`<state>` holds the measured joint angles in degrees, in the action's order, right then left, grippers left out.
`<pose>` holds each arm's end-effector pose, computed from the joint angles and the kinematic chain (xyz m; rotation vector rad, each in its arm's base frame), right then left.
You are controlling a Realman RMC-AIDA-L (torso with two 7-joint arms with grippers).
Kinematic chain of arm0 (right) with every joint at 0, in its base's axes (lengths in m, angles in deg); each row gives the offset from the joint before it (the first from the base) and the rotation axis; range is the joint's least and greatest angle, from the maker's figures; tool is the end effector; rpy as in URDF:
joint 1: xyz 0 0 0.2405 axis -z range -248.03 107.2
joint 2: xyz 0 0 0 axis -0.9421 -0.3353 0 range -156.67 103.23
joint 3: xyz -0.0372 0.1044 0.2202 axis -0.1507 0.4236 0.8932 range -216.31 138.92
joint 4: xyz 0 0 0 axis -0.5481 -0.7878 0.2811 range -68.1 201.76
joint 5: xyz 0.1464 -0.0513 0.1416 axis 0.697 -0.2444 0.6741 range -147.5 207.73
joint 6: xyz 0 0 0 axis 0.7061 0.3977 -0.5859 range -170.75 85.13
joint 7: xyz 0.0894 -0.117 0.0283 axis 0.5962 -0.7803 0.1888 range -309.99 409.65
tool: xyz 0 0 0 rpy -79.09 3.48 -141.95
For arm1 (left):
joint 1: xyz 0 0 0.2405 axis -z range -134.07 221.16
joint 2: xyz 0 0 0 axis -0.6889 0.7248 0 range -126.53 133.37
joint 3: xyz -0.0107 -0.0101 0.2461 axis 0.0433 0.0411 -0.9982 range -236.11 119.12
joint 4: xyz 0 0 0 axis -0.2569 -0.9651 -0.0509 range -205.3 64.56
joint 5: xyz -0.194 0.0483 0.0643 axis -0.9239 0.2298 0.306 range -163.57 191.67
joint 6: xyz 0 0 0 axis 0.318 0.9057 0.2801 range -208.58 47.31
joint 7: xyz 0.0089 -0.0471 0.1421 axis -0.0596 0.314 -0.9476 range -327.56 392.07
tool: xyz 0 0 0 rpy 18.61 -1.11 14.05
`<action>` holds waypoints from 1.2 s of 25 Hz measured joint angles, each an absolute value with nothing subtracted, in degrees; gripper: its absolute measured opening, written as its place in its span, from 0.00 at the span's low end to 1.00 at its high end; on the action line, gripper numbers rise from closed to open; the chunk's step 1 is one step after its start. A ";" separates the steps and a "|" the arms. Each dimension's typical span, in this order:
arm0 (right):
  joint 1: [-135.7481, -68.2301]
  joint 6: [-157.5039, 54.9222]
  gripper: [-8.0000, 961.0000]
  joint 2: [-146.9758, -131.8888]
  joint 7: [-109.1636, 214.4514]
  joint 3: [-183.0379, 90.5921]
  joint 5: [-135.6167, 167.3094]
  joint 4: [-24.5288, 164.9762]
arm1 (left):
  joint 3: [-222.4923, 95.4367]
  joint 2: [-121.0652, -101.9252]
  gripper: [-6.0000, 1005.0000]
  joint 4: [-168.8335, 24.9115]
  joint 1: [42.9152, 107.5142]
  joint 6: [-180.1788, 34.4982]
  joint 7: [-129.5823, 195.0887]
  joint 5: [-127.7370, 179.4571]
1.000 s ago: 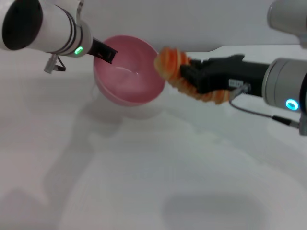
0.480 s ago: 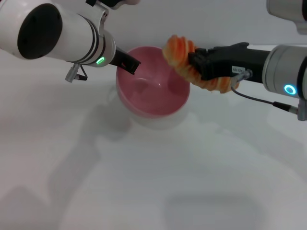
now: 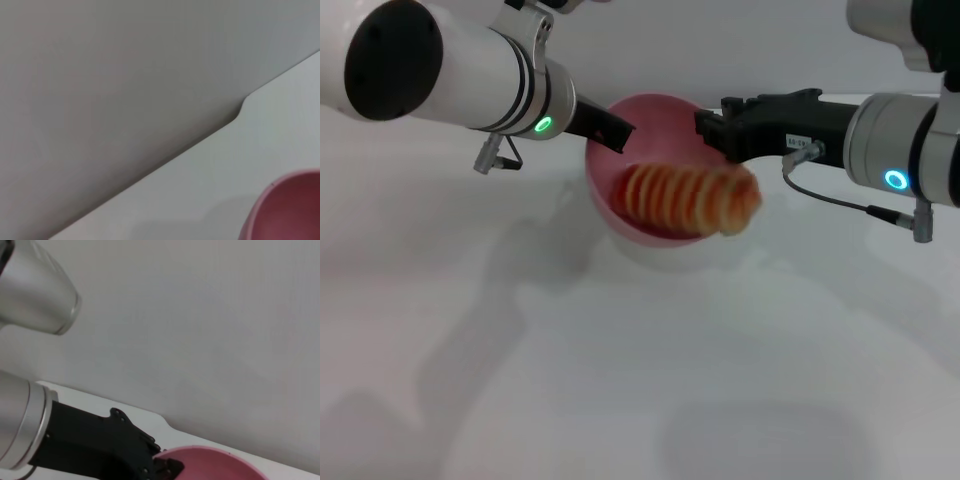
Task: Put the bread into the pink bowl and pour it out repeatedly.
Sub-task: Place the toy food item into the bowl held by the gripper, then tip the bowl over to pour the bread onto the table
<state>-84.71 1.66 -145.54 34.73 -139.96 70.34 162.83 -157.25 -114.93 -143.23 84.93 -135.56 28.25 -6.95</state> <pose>0.1130 0.3427 -0.0145 -2.2916 0.8464 0.3951 -0.1052 0.4122 -0.0417 -2.2666 -0.7440 0.1131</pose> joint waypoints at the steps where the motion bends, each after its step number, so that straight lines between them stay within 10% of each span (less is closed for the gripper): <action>1: -84.87 1.63 0.29 -145.55 34.72 -139.90 70.46 162.70 | -157.34 -114.92 0.10 -143.17 84.92 -135.45 28.09 -7.48; 30: -63.08 -36.04 0.76 -145.95 15.63 -141.13 62.71 165.36 | -163.40 -115.14 0.10 -141.57 84.70 -129.13 22.18 6.53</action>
<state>-63.08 -36.04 -145.95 15.63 -141.13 62.71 165.36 -163.40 -115.14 -141.57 84.70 -129.13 22.18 6.53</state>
